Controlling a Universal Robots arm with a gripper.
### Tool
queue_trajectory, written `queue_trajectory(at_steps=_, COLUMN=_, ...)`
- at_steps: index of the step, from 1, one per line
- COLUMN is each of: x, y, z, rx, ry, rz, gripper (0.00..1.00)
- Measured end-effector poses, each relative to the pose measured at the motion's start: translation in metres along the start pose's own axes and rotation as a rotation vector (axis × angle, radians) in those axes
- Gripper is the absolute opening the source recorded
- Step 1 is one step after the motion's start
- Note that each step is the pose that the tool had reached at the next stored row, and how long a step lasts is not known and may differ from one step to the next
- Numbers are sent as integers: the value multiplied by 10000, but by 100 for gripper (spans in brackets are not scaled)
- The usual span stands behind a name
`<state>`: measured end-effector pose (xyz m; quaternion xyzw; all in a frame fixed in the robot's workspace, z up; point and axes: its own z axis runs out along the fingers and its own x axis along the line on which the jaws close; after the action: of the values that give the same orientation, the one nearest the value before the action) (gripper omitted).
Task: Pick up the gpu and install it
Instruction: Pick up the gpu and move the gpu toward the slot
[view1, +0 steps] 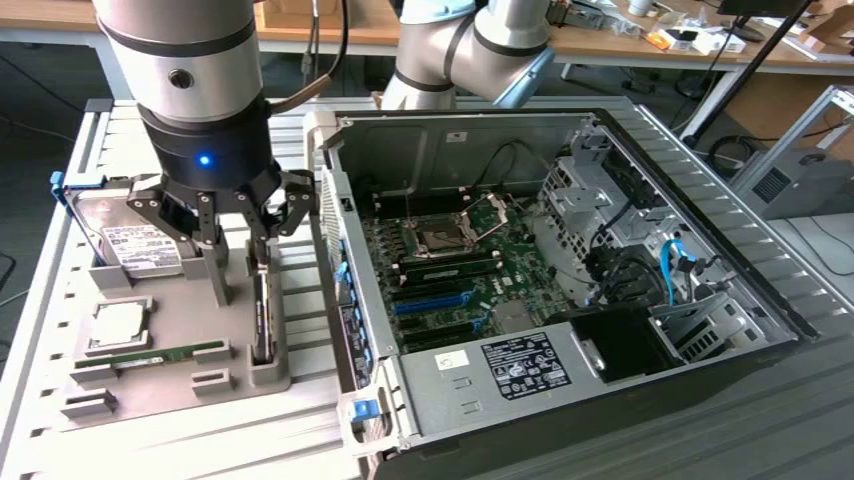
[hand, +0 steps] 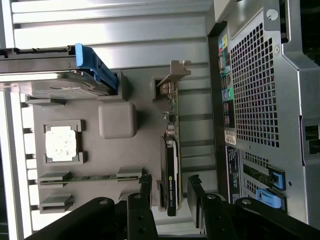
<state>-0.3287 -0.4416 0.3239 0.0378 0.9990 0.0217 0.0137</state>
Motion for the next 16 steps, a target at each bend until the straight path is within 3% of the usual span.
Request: queue_trajectory(at_steps=16, x=1, y=-6, z=48, rx=0, ry=0, rz=1, gripper=42)
